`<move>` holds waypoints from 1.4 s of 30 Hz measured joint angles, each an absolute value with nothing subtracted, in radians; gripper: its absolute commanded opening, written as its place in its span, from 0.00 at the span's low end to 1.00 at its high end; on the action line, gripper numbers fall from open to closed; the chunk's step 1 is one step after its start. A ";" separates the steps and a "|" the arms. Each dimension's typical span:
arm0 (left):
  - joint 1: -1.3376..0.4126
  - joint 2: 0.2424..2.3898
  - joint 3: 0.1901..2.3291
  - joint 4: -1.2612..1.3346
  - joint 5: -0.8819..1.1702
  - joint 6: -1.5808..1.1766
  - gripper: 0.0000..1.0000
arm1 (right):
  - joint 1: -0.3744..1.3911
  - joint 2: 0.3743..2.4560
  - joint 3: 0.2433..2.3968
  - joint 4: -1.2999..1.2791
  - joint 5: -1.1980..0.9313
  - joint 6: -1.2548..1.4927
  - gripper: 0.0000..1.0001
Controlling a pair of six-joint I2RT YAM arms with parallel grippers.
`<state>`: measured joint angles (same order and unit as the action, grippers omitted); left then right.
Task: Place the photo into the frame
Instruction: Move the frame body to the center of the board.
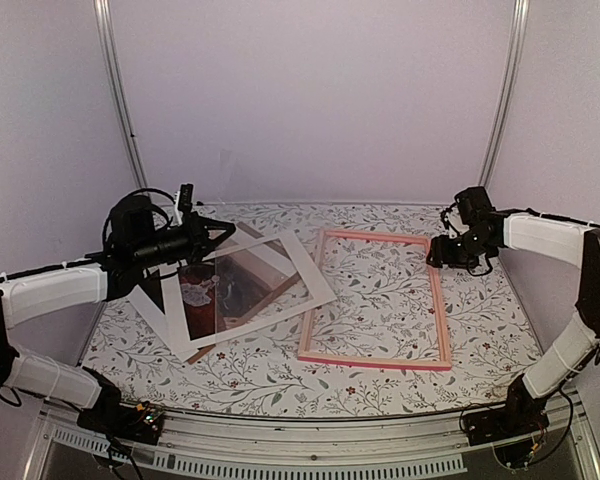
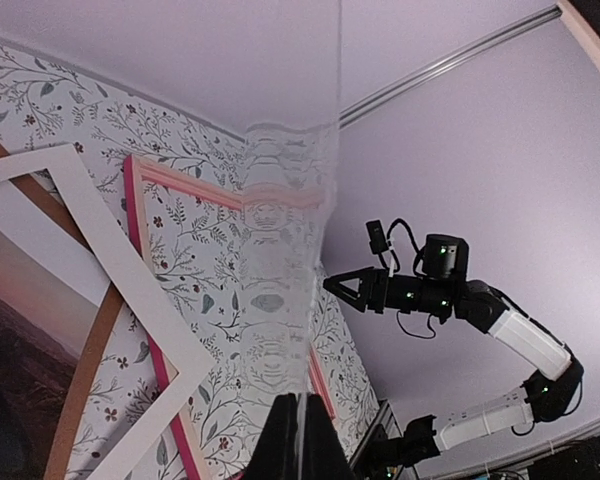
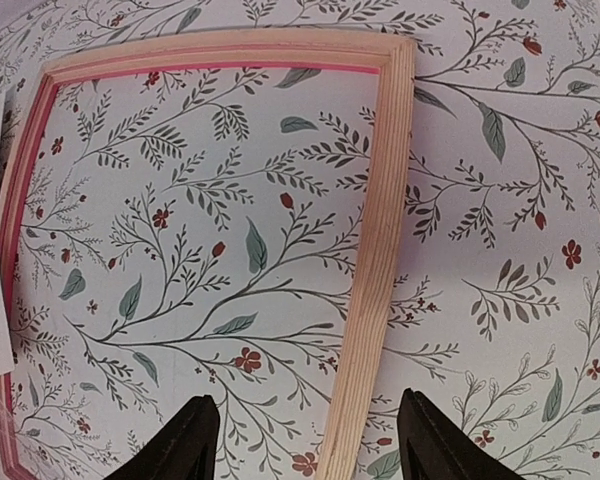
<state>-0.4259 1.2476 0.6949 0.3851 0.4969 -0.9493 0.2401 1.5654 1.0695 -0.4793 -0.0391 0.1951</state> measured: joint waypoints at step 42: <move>-0.429 1.159 0.695 0.427 0.525 -0.985 0.00 | 0.227 1.661 0.848 -0.301 -0.044 0.281 0.13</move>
<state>-0.4286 1.1595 0.6949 0.4271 0.5247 -0.9848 0.2272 1.6611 0.8482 -0.3008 -0.0444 0.2806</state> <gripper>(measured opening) 0.007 0.172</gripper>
